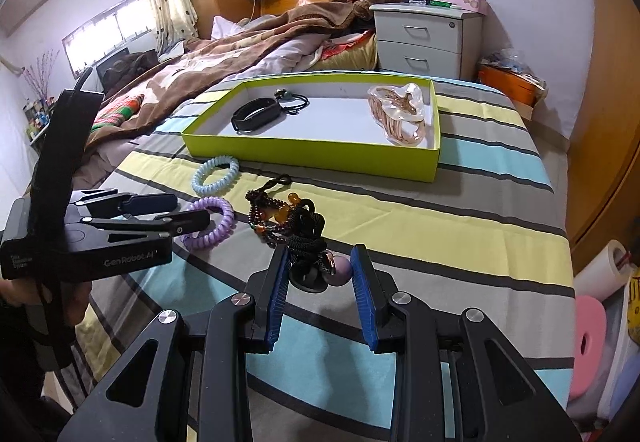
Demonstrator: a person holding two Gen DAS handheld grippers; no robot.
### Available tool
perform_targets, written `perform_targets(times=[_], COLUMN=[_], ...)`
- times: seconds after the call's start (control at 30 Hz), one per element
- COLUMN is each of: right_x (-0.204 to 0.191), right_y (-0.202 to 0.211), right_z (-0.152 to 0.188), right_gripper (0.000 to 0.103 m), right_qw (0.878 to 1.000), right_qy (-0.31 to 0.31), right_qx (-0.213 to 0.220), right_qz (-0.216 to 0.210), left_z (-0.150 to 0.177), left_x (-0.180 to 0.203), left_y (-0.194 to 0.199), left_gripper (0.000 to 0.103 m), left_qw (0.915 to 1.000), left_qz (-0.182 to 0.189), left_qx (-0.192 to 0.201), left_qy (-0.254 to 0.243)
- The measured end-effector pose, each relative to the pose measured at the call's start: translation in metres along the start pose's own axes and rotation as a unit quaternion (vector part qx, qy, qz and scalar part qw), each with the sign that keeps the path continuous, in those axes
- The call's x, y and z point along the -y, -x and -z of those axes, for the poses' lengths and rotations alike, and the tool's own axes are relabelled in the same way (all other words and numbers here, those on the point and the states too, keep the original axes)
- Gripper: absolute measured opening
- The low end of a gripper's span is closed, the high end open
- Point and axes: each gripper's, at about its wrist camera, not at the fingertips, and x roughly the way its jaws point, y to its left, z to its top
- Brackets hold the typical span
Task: Organize jewelry
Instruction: 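Grasp the purple coil bracelet with the left tool while the right tool holds the hair tie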
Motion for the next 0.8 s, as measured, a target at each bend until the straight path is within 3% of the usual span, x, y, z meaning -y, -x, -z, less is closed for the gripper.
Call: perform_targets(times=[0.4,0.8], right_x=[-0.003,-0.004], right_y=[-0.003,0.0], right_z=[0.002,0.002], right_gripper=[0.032,0.032], right_qw=[1.0,1.0], right_qy=[-0.002,-0.003], right_qx=[-0.005,0.001], right_qz=[-0.001,0.004], left_z=[0.001,0.003], left_x=[-0.005,-0.007], left_y=[0.003,0.011], left_gripper=[0.011,0.01], left_qw=[0.9997,0.9992], left_qz=[0.018,0.032], left_qx=[0.003,0.011], left_qy=[0.013,0.02])
